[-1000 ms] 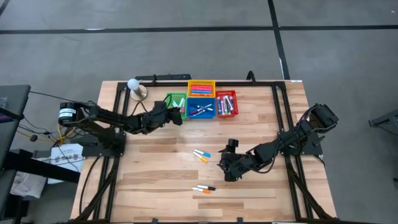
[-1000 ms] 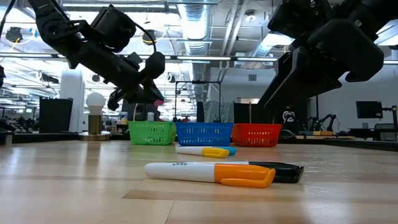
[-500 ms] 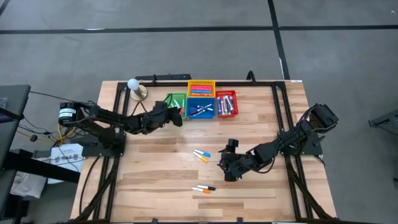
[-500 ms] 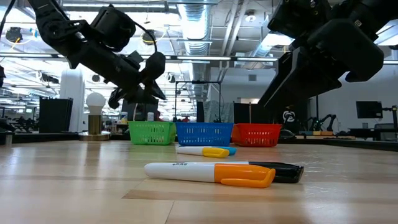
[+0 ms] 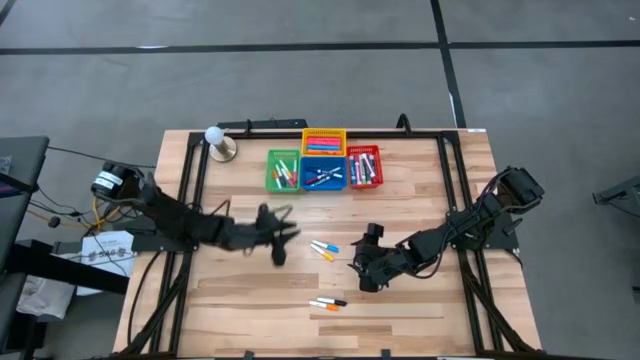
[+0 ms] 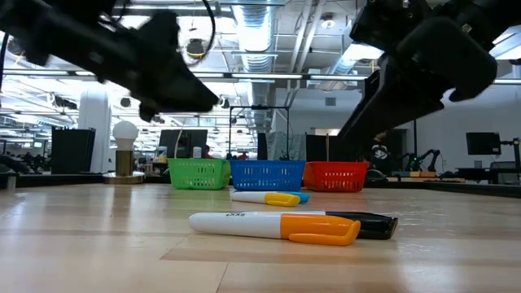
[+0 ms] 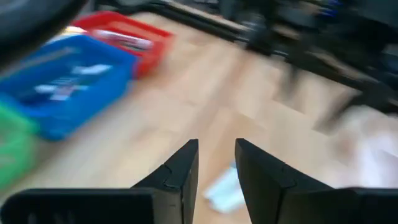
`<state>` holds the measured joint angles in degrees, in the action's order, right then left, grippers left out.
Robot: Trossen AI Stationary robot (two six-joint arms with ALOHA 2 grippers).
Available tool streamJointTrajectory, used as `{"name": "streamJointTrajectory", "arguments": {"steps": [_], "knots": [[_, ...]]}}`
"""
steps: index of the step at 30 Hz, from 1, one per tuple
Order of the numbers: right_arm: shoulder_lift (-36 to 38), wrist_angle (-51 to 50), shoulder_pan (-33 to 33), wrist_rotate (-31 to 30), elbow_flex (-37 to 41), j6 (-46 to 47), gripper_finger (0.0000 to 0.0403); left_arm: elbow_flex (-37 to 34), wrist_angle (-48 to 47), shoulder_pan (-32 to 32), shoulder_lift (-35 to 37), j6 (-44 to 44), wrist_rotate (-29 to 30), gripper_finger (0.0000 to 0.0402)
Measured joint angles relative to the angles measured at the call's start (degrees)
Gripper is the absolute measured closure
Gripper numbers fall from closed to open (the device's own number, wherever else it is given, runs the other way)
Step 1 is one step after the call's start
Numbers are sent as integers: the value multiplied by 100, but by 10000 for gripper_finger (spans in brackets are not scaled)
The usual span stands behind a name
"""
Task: Pick & Place Markers
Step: Put the small black highlighter pen into the green bin
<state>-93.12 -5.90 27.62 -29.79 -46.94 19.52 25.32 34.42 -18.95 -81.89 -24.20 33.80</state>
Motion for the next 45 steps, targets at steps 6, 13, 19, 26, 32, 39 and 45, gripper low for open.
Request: {"name": "streamJointTrajectory", "arguments": {"steps": [6, 13, 19, 26, 32, 39, 45], "knots": [[0, 663, 13, 325, 0, -3, 132, 24, 498, -1237, -369, -172, 166, 298], [0, 1067, 95, 672, 0, 0, 132, 868, 761, -1929, -1620, -158, 193, 298], [0, 1111, 645, 799, 0, -43, 132, 1507, 764, -2148, -2309, 325, 195, 298], [-360, 1529, 1294, 531, -1, -313, 132, 1683, 766, -2235, -2524, 1226, 197, 298], [-986, 2272, 1165, 633, 2, -780, 132, 1683, 810, -2173, -2518, 1195, 198, 298], [-1029, 2330, 827, 1475, 2, -756, 132, 1683, 808, -2050, -2518, 1178, 197, 298], [-1029, 2325, 741, 1480, 2, -866, 132, 1683, 808, -2043, -2516, 1175, 197, 298]]}}
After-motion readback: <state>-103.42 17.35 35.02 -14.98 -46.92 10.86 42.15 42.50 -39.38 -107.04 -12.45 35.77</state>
